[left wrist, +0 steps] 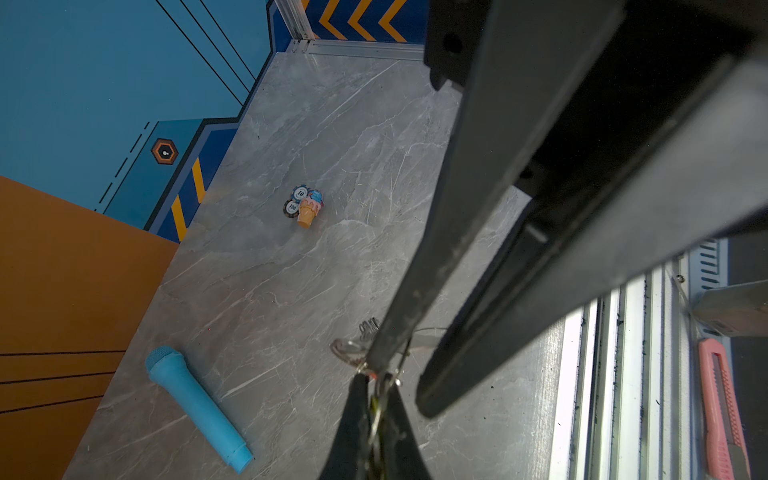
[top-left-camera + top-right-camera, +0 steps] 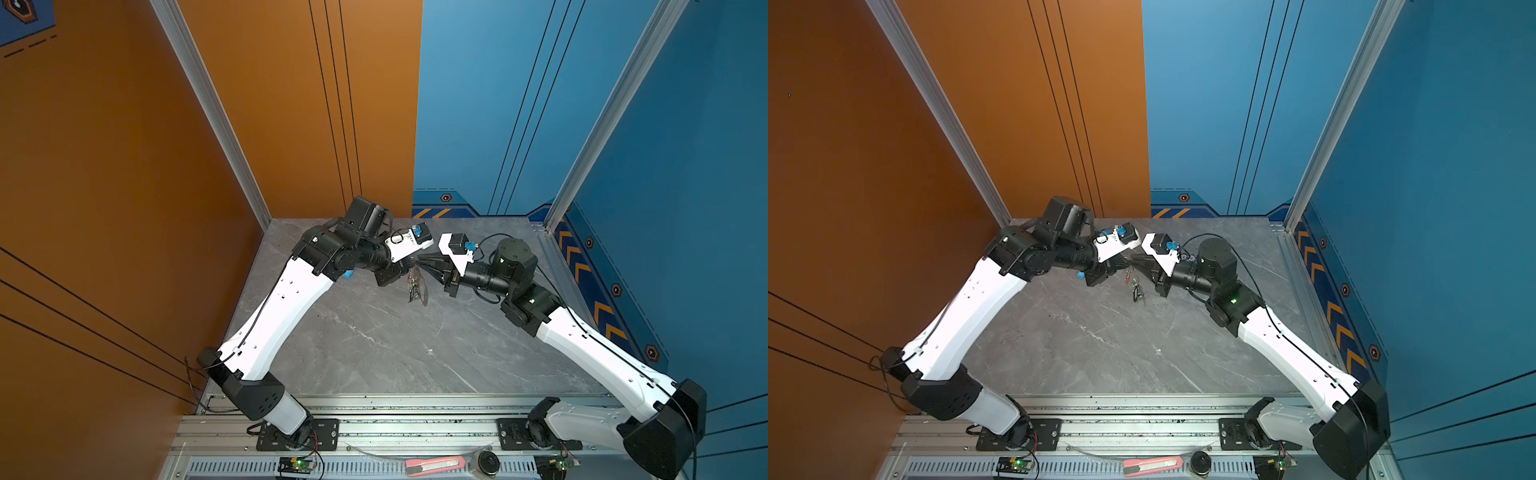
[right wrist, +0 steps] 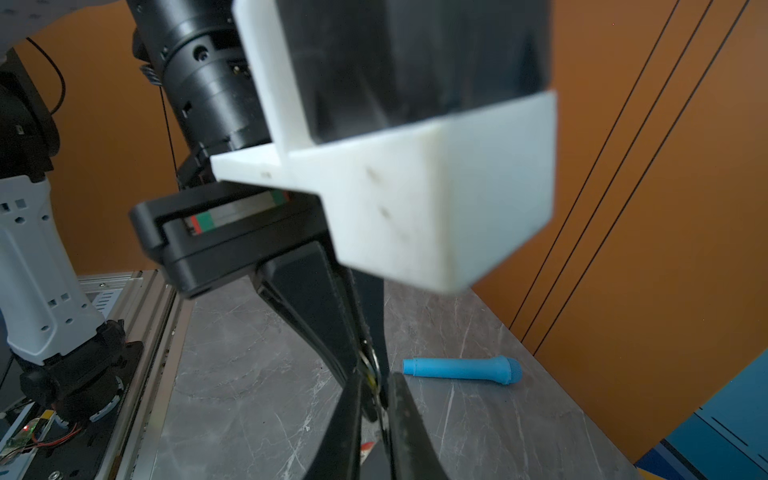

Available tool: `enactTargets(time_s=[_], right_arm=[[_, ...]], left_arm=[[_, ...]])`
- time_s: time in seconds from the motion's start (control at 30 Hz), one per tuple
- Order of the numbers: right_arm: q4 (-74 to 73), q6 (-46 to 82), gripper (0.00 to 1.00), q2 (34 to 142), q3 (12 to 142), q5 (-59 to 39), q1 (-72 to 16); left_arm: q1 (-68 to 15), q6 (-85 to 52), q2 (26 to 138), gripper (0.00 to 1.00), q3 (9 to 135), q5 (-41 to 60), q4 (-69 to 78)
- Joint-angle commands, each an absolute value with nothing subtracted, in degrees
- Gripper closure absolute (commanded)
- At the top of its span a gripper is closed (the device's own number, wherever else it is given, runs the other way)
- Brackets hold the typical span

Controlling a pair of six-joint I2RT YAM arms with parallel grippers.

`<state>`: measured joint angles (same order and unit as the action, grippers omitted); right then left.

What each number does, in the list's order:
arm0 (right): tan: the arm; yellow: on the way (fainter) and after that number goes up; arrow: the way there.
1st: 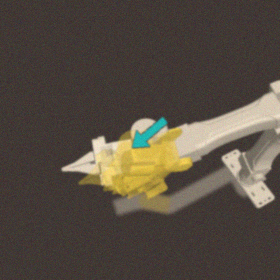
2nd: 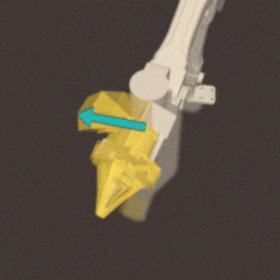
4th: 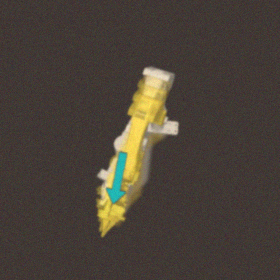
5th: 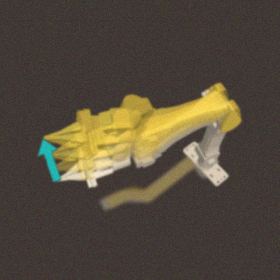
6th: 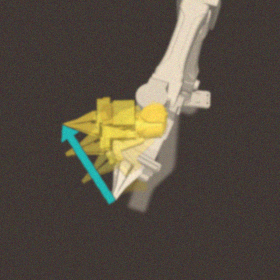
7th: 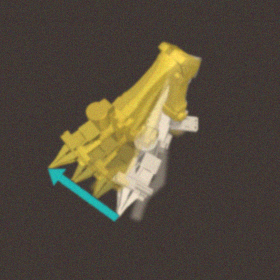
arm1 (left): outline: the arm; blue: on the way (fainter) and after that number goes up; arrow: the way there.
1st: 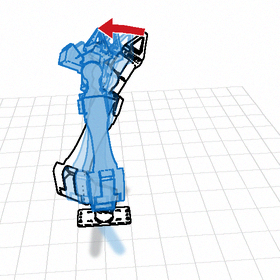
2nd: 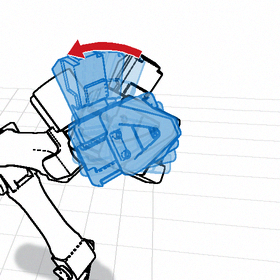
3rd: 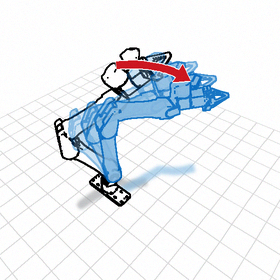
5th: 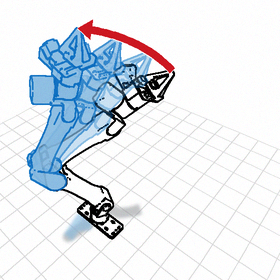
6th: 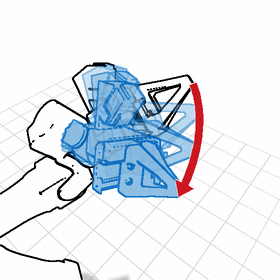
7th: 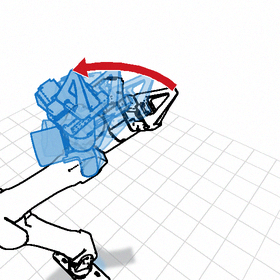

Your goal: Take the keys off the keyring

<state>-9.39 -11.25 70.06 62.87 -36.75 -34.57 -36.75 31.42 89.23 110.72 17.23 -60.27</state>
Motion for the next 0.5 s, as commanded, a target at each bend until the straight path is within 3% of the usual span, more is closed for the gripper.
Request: enactTargets(time_s=[0.0, 0.17, 0.3, 0.47], right_arm=[[-6.13, -13.19, 0.83, 70.72, 64.53, -38.8, -34.85], [-4.47, -13.82, 0.83, 69.66, 63.86, -38.94, -34.89], [-3.58, -14.37, 0.74, 67.78, 62.62, -37.79, -34.89], [-3.84, -14.33, 0.73, 66.45, 61.7, -36.8, -35.22]], left_arm=[[-36.04, 30.07, 86.84, 1.0, 110.25, 19.7, -59.88], [-35.26, 29.78, 86.23, 1.0, 110.2, 20.7, -59.83], [-35.06, 30.23, 85.53, 1.0, 109.65, 20.63, -59.79], [-35.07, 31.53, 84.92, 1.0, 108.91, 21.3, -59.84]])
